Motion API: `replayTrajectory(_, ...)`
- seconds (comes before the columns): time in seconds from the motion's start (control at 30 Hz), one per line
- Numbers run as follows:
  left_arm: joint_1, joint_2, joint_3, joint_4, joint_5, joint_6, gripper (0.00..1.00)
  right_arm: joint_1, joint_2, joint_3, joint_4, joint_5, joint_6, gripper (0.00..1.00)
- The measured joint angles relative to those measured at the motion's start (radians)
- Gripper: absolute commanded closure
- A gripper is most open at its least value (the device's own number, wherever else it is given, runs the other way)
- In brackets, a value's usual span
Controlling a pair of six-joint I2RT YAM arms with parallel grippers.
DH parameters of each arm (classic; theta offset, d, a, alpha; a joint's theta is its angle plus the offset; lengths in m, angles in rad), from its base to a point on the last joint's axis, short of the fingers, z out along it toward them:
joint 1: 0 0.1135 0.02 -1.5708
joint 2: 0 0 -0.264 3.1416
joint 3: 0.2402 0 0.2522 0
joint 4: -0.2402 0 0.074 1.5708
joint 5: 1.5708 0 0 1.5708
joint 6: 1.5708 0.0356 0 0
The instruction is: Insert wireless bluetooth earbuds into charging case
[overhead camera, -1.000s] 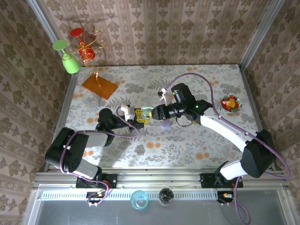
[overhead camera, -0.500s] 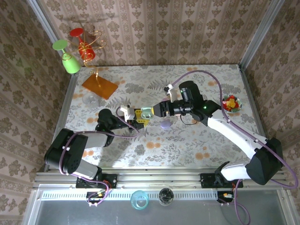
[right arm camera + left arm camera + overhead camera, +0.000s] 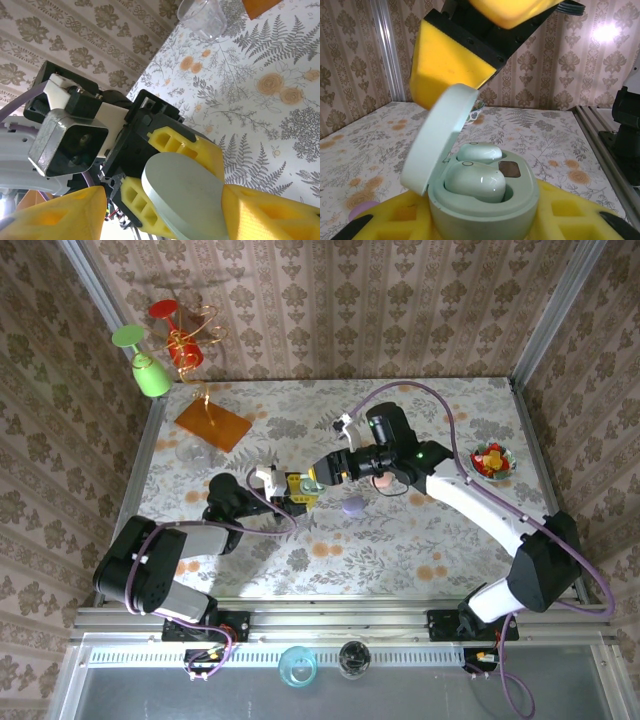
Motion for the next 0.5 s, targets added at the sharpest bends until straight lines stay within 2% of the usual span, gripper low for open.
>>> replayTrajectory(0.1,0.001,0.000,0.000,0.000,-0.015,0.000,0.77,-0.002,-0.035,-0.047,0.008,0.012,0.008,0.38)
replayTrajectory(0.23,0.001,0.000,0.000,0.001,-0.036,0.000,0.77,-0.026,-0.098,-0.116,0.041,0.040,0.071,0.34)
replayTrajectory(0.5,-0.006,-0.029,0.000,0.001,-0.127,0.001,0.76,-0.095,-0.151,-0.229,0.208,0.002,0.351,0.29)
